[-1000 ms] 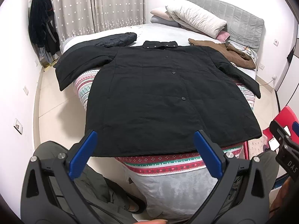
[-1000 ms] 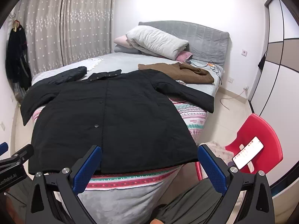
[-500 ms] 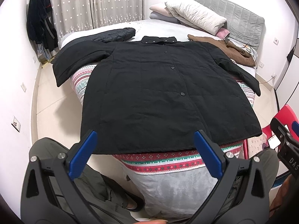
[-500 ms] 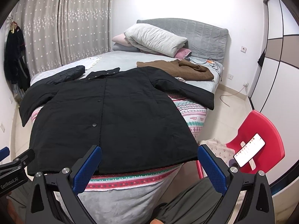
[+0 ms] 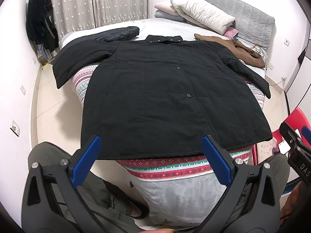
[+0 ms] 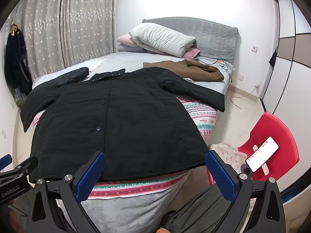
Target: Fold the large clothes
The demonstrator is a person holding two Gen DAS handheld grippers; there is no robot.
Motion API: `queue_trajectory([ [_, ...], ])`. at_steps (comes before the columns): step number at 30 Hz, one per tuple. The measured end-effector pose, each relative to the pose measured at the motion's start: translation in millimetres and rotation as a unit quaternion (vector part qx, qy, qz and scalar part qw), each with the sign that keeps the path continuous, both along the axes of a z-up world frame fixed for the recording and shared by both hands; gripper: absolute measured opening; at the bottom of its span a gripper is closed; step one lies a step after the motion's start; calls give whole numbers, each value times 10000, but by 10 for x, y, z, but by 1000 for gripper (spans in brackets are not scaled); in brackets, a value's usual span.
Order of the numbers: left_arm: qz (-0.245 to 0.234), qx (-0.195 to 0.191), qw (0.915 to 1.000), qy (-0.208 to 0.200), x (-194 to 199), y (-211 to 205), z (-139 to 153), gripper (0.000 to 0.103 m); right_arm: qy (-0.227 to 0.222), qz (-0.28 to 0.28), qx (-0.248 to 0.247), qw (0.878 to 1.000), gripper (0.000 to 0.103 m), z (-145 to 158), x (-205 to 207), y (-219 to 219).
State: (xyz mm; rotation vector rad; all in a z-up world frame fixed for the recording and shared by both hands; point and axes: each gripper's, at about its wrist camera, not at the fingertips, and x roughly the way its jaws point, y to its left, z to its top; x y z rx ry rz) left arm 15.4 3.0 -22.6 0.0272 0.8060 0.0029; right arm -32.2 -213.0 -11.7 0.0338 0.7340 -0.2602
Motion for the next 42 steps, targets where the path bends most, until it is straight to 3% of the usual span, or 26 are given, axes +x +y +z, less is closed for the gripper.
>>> queue_trajectory([
  [37,75,130,9996,251,125,118,-80,102,-17,-67,66,10000,103,-80,105,-74],
  [42,138,61,9996,219,47,183,-17,102,57,-103,359,9993,103,-175,160,-153],
])
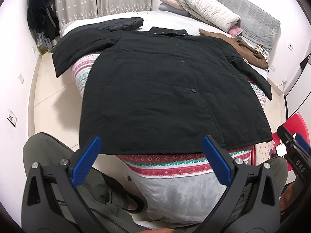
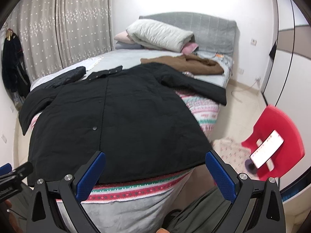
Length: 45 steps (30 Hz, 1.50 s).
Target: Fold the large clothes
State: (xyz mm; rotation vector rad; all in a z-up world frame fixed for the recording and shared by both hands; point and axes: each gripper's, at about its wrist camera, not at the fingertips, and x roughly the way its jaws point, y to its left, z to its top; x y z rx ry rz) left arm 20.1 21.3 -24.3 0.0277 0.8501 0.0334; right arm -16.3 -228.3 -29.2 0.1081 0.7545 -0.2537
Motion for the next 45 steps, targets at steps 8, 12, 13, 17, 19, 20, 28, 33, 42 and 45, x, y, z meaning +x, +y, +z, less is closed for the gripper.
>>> queue_trajectory([
  [8,116,-352,9993,-34,260,209,146,102,126,119,427,9989,103,19,64,-348],
  [12,230,-507,9984,125,551,381,52,102,640,-234,1742,9823,103,-319,422,-1070],
  [13,250,-469,9985,124,627,409,49,102,823,-385,1980,9760,103,-425,539,-1251],
  [17,478,-296,9984,-9,1006,511,88,102,955,-695,3148,9418,103,-610,983,-1830],
  [19,432,-362,9984,48,1171,536,85,102,759,-928,3757,9190,103,-638,1245,-2192],
  [20,345,-516,9980,89,1295,541,77,102,656,-1058,4010,9076,103,-655,1366,-2359],
  [28,446,-694,9966,1,2066,547,80,102,-340,-2296,5659,7911,95,-1193,2030,-3535],
  [33,355,-264,9989,-129,2414,461,-98,102,-564,-2739,5590,7806,81,-1501,2328,-3593],
  [42,439,-335,9984,140,2626,416,-372,102,-784,-3166,5389,7766,25,-1606,2879,-3861],
  [45,428,-273,9984,242,2697,392,-432,102,-749,-3149,4796,8156,9,-1451,3037,-3879],
])
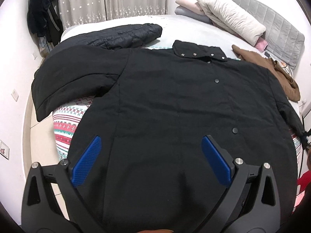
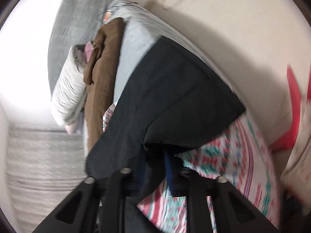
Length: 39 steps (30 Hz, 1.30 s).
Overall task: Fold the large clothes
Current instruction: 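Grasp the black coat's sleeve with the right tool and lift it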
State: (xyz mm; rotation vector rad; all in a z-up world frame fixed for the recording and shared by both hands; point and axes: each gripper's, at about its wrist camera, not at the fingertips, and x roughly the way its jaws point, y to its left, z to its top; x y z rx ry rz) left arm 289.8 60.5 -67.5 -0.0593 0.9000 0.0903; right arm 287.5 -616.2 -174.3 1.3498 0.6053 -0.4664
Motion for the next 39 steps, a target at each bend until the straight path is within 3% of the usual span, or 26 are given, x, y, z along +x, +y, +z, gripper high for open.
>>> queue_trajectory([
  [4,8,30,10000,54,35,15,-18,102,-133,-24,-1173,9930,6,535,70,86],
  [8,15,-30,10000,25,23,44,11,102,-333,278,-2831,9581,5,1170,94,414],
  [9,15,-43,10000,32,23,46,15,102,-348,287,-2760,9601,5,1164,84,416],
  [11,29,-56,10000,20,31,57,25,102,-246,216,-2169,9756,5,963,79,298],
  [14,62,-47,10000,-16,22,84,40,102,287,-56,-1244,9918,4,410,-34,-6],
  [16,70,-73,9999,-21,19,100,42,102,656,-249,-1241,9898,3,288,-136,-100],
  [18,91,-128,9999,-18,18,118,44,102,753,-278,-1543,9848,3,395,-161,-95],
  [21,57,-242,9997,33,28,123,42,102,407,-22,-1948,9800,3,642,-150,79],
  [24,12,-250,9997,35,24,119,52,102,70,298,-1371,9901,10,607,-41,181],
  [26,19,-199,9998,3,16,136,66,102,-25,305,-721,9969,36,346,-70,153],
  [27,42,-193,9998,-3,16,157,71,102,-25,213,-313,9993,55,192,-105,106],
  [28,73,-198,9998,-4,18,184,76,102,-30,66,62,10000,60,58,-157,57],
  [32,230,-299,9993,58,28,316,56,102,-798,-331,982,9914,60,-288,-347,-238],
  [34,223,-352,9991,114,41,337,37,102,-998,-396,1151,9875,60,-367,-356,-345],
  [39,163,-440,9988,143,60,303,34,102,-997,-729,823,9889,62,-319,-373,-364],
])
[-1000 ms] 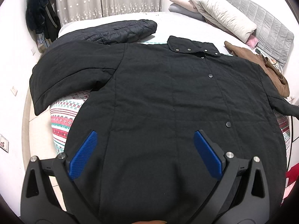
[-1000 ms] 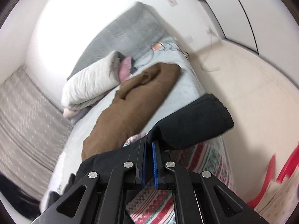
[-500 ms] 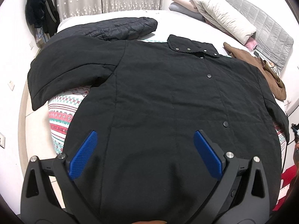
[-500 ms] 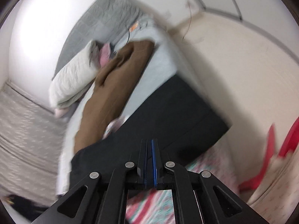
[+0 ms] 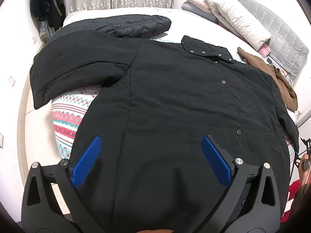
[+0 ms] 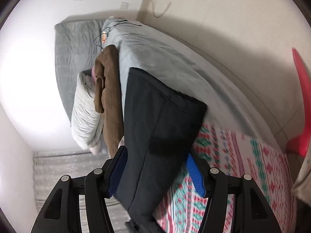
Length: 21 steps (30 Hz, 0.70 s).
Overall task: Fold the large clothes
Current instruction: 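Grasp the black coat's sleeve with the right tool and lift it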
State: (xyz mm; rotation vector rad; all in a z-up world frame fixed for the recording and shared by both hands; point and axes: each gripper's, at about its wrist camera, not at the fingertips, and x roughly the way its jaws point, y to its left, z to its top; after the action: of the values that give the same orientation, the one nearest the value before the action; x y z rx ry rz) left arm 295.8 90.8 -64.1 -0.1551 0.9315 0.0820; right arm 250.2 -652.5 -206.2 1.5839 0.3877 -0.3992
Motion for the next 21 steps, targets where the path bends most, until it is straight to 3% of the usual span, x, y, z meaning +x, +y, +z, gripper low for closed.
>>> queue_trajectory([
  [2,-60,51,10000,-31,-11,-37,12,102,313,21,-374,9988,58,57,139,-12],
  [4,-68,183,9998,-95,-24,-55,24,102,602,10,-846,9946,19,166,212,9],
  [6,-49,330,9994,-122,-13,-54,28,102,922,183,-1298,9871,14,237,168,32],
  [10,108,378,9991,-149,17,-1,7,102,1590,319,-2611,9516,10,692,306,273],
  [13,190,348,9991,-117,47,7,-13,102,1600,185,-3420,9258,10,1116,351,596],
  [15,244,299,9991,-187,41,14,12,102,1377,185,-4263,8938,10,1535,404,962],
  [17,282,283,9989,-249,45,16,38,102,897,425,-5258,8448,10,1969,520,1557],
  [19,299,248,9990,-228,64,23,29,102,217,1069,-6184,7782,10,2293,635,2456],
  [21,326,158,9992,-138,92,40,-5,102,-316,2012,-6701,7137,14,2303,736,3315],
])
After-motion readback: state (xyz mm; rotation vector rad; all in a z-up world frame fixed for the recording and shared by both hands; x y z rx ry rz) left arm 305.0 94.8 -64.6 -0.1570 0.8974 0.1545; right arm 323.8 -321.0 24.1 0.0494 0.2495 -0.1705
